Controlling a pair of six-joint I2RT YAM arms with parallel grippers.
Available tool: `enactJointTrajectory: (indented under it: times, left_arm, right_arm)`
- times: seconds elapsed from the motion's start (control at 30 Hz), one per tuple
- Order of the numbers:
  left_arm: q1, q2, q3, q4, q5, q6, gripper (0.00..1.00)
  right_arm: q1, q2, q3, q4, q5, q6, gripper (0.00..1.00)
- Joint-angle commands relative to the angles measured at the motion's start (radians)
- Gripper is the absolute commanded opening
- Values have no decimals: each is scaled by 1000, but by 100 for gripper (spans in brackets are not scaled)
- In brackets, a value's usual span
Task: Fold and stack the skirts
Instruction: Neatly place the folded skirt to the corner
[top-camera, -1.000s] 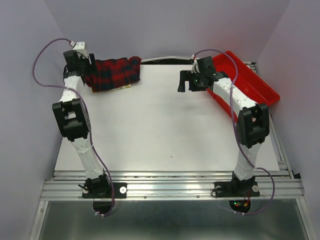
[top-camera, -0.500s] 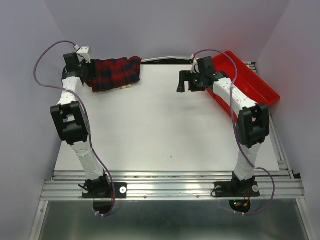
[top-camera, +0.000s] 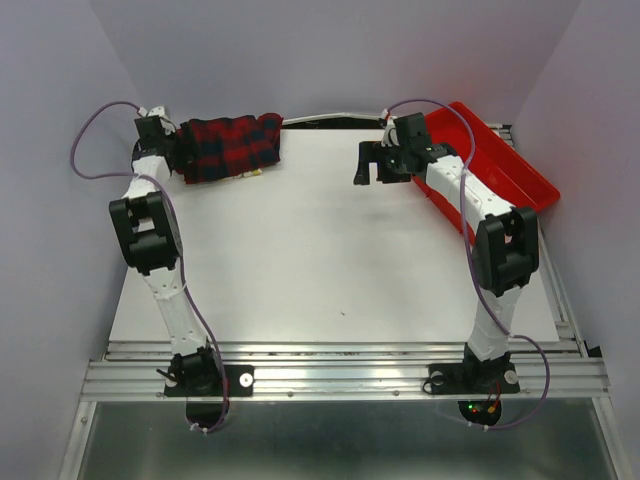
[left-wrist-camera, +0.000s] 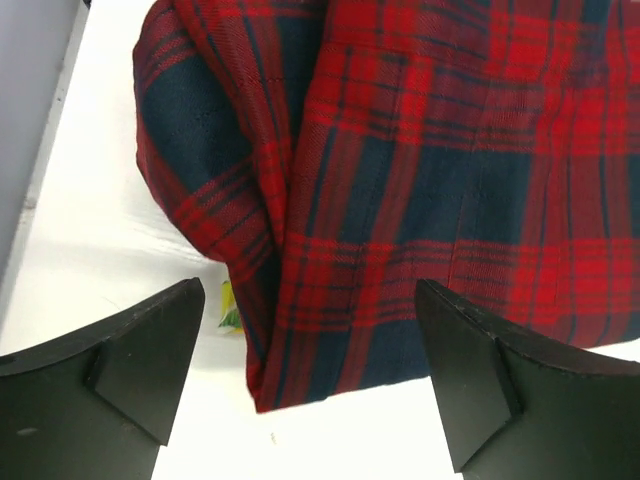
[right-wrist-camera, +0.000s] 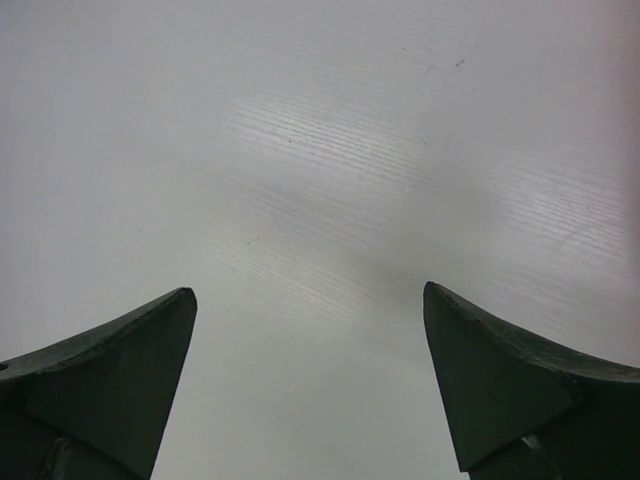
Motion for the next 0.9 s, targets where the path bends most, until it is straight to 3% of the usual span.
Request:
enactJointTrajectory:
  times: [0.0,0.23,0.4,0.57,0.73,0.87]
  left_arm:
    - [38,-8,25,113,38,-179,98]
    - [44,64,108,101,9,-315,98]
    - [44,116,158,77,-157,-432,98]
    - [44,130,128,116,-200,-547,98]
    - [44,104,-8,391,-134,-616,98]
    - [43,130,2,528,-79,-596,98]
  right_arm:
    - [0,-4,-5,10,-3,-15,100]
    - [0,17,7,9,-2,-15,100]
    - [0,32,18,4,-5,-9,100]
    - [0,40,19,0,-6,-11,100]
    - [0,51,21,-8,-3,-15,100]
    - [0,51,15,-10,0,-20,100]
